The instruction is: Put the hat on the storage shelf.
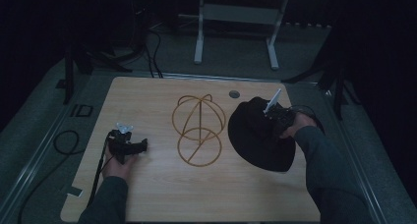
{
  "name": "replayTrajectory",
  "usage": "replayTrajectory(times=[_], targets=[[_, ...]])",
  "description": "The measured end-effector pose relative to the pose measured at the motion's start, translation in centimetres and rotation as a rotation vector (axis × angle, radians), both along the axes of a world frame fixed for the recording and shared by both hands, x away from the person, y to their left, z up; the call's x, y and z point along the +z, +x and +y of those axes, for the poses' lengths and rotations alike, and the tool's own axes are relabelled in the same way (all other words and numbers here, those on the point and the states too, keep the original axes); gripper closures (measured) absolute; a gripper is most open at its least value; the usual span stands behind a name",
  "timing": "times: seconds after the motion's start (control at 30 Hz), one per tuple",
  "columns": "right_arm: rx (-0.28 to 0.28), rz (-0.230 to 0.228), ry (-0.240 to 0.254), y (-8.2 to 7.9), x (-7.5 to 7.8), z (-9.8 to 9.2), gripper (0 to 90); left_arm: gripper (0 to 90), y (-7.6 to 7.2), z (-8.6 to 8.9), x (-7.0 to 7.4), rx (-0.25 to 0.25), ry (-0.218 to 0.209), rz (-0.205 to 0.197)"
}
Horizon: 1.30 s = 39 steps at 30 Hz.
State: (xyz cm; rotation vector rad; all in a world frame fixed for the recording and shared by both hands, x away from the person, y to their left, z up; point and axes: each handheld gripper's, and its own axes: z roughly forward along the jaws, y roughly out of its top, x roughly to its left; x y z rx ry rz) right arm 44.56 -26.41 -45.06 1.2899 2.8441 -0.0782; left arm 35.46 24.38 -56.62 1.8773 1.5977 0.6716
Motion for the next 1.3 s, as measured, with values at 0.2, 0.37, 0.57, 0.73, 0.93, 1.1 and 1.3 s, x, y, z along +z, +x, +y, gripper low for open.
replayTrajectory(times=[0.2, 0.37, 0.57, 0.73, 0.93, 1.1, 1.3], targets=[[0.014, 0.022, -0.004, 0.2, 0.2, 0.1, 80.9, 12.1, 0.0, 0.0, 0.0, 0.0, 0.0, 0.0], [0.031, -0.026, -0.021, 0.1, 0.7, 0.2, 85.7, 12.1, 0.0, 0.0, 0.0, 0.0, 0.0, 0.0], [0.056, -0.056, -0.017, -0.2, 1.1, 0.5, 86.6, 12.1, 0.0, 0.0, 0.0, 0.001, 0.0, 0.0], [0.084, -0.051, -0.013, -0.4, 1.7, 0.7, 86.8, 12.1, 0.0, 0.0, 0.0, 0.0, 0.0, 0.0], [0.102, -0.071, 0.005, -0.4, 2.8, 0.5, 87.1, 12.1, 0.0, 0.0, 0.0, 0.0, 0.0, 0.0], [0.123, -0.084, 0.026, -0.6, 4.0, 0.1, 87.2, 12.1, 0.0, 0.0, 0.0, 0.0, 0.0, 0.0], [0.134, -0.102, 0.033, -0.7, 4.7, 0.0, 87.4, 12.1, 0.0, 0.0, 0.0, 0.0, 0.0, -0.001]])
